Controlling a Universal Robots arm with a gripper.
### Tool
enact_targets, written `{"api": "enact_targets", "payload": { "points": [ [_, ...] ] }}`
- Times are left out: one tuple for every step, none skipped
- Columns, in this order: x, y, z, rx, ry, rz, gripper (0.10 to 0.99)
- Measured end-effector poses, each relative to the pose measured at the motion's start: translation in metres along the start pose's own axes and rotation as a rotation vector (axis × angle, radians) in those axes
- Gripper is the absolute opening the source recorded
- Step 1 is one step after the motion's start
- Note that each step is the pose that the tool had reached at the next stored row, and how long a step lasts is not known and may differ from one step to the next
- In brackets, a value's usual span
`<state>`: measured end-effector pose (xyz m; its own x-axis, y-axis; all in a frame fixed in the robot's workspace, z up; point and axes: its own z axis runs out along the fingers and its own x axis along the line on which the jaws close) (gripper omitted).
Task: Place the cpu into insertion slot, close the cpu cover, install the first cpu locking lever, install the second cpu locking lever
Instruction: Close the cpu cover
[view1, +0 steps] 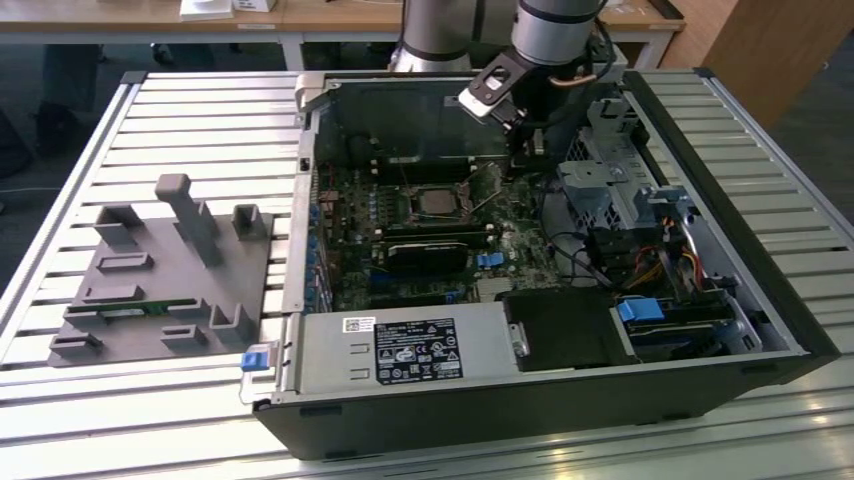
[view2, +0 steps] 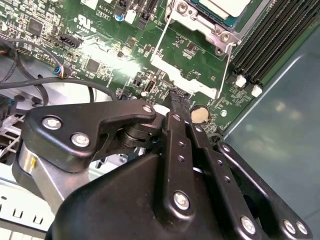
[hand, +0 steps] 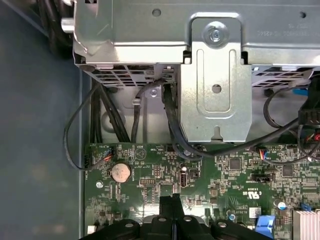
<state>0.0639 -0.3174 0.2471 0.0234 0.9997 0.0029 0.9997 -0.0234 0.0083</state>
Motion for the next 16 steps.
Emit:
{"api": "enact_targets", "payload": {
  "points": [
    [0.0002,0.0,0.0012,0.0,0.0,0.0,0.106],
    [0.0003,0.0,0.0021,0.0,0.0,0.0,0.106],
    [0.0004,-0.0003,0.0024,0.0,-0.0001,0.0,0.106],
    [0.0004,-0.0009,0.0025,0.0,-0.0001,0.0,0.106],
    [0.0003,-0.0016,0.0026,0.0,-0.0002,0.0,0.106],
    [0.0003,-0.0024,0.0026,0.0,-0.0002,0.0,0.106],
    [0.0003,-0.0031,0.0026,0.0,-0.0002,0.0,0.106],
    [0.0002,-0.0064,0.0027,0.0,0.0008,0.0,0.106],
    [0.0002,-0.0067,0.0027,0.0,0.001,0.0,0.106],
    [0.0003,-0.0072,0.0026,0.0,0.0009,0.0,0.106],
    [0.0002,-0.0078,0.0027,0.0,0.0011,0.0,0.106],
    [0.0002,-0.0082,0.0027,0.0,0.0012,0.0,0.106],
    [0.0002,-0.0085,0.0027,0.0,0.0012,0.0,0.106],
    [0.0002,-0.0087,0.0027,0.0,0.0012,0.0,0.106],
    [0.0002,-0.0089,0.0026,0.0,0.0011,0.0,0.106],
    [0.0002,-0.0092,0.0027,0.0,0.0012,0.0,0.106]
  ]
}}
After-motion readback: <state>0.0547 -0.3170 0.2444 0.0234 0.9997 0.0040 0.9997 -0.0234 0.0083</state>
